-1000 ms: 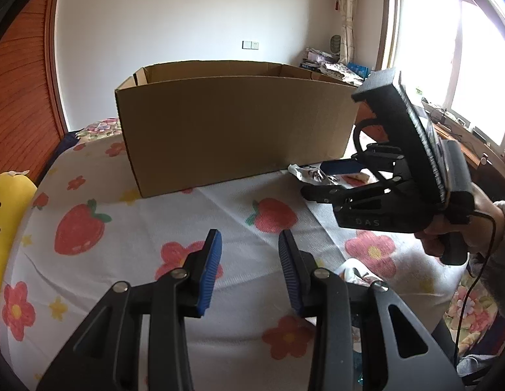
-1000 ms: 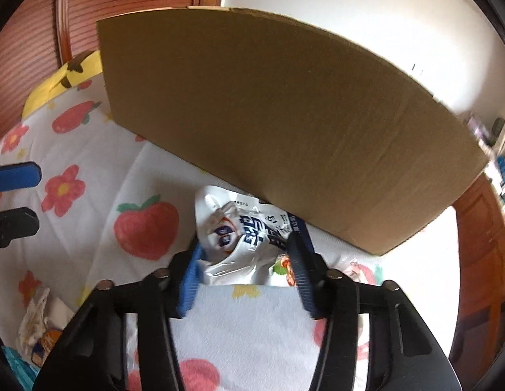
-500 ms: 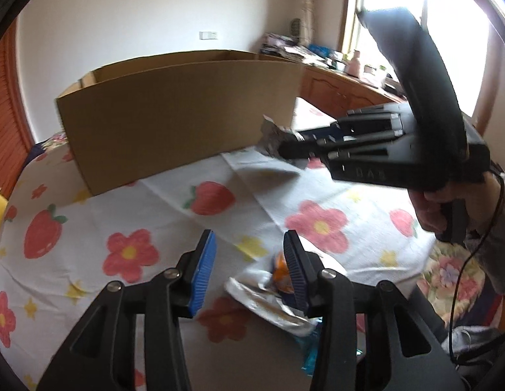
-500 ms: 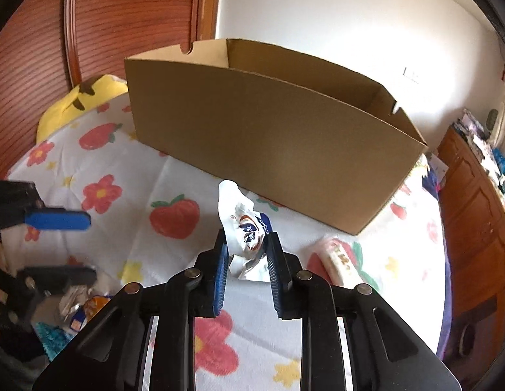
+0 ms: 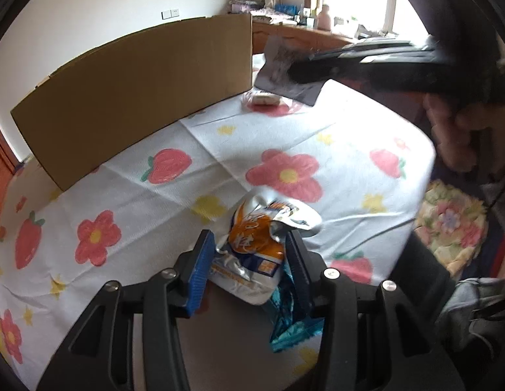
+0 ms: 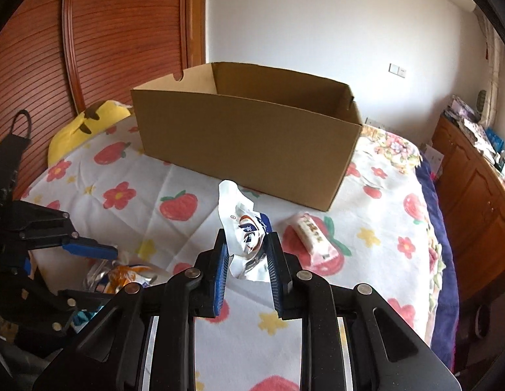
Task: Organize snacks
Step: 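Grasp the orange-and-white pouch with the left tool while the right tool holds its pouch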
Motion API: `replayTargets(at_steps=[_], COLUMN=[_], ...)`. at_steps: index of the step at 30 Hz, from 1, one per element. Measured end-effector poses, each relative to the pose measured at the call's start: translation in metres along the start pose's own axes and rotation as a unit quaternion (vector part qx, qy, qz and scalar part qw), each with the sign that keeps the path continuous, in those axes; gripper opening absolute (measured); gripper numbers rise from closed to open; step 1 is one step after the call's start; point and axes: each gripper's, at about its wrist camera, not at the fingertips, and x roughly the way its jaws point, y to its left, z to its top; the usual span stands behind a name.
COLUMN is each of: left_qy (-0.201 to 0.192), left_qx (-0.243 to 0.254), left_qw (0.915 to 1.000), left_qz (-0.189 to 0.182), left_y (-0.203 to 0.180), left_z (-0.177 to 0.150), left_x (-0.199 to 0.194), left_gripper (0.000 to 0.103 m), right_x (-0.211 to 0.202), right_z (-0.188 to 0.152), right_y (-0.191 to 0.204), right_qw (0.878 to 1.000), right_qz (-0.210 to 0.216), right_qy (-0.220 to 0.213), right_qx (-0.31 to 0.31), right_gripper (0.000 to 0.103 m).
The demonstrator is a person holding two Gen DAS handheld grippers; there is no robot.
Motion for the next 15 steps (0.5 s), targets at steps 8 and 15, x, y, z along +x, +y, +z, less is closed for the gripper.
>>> replayTargets(at_steps=[8, 15], left_qy=[0.011, 0.016], left_qx=[0.012, 0.011], left_qw=[0.9998, 0.9998], left_qz=[0.014, 0.007], left_y=[-0.002, -0.001], left_z=[0.012, 0.026], left_x=[0.010, 0.017], left_gripper=[0.050, 0.051], right_x=[-0.020, -0.021], right_z=[-0.011, -0.027], right_y=[-0.005, -0.016], right_qw=[1.000, 0.999], right_qz=[0.003, 0.007], right_qy=[-0.012, -0.010], right_qx=[0.015, 0.039], right_gripper=[0.021, 0.021])
